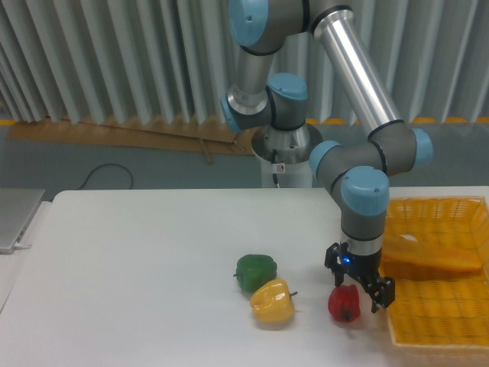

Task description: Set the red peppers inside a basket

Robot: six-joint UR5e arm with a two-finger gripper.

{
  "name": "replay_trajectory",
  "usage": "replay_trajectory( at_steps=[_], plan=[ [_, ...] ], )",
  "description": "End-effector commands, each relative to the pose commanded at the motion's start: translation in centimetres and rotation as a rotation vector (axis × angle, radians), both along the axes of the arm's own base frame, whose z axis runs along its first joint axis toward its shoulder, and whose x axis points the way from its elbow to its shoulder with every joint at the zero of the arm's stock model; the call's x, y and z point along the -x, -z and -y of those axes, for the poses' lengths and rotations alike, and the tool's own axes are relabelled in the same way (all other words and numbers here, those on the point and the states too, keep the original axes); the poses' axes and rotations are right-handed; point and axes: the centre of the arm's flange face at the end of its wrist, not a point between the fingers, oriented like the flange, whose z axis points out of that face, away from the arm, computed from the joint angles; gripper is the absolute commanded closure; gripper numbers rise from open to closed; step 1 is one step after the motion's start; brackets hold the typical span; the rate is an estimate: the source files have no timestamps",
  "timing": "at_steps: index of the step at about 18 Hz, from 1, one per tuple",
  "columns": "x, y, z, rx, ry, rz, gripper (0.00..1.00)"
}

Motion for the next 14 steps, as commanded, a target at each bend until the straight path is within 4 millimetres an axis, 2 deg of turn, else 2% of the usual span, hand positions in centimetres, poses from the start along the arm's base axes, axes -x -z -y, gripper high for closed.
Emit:
replay_trajectory(
  at_steps=[4, 9, 13, 14],
  plan=[
    [-0.1, 0.2, -0.3, 0.002, 0.005, 0.0, 0.0],
    [-0.1, 1.7, -0.9, -0.001, 0.015, -0.009, 0.0],
    [0.0, 1.9, -1.0, 0.0, 0.02, -0.009, 0.0],
    [0.1, 2.0, -1.0, 0.001, 0.02, -0.008, 0.03]
  ],
)
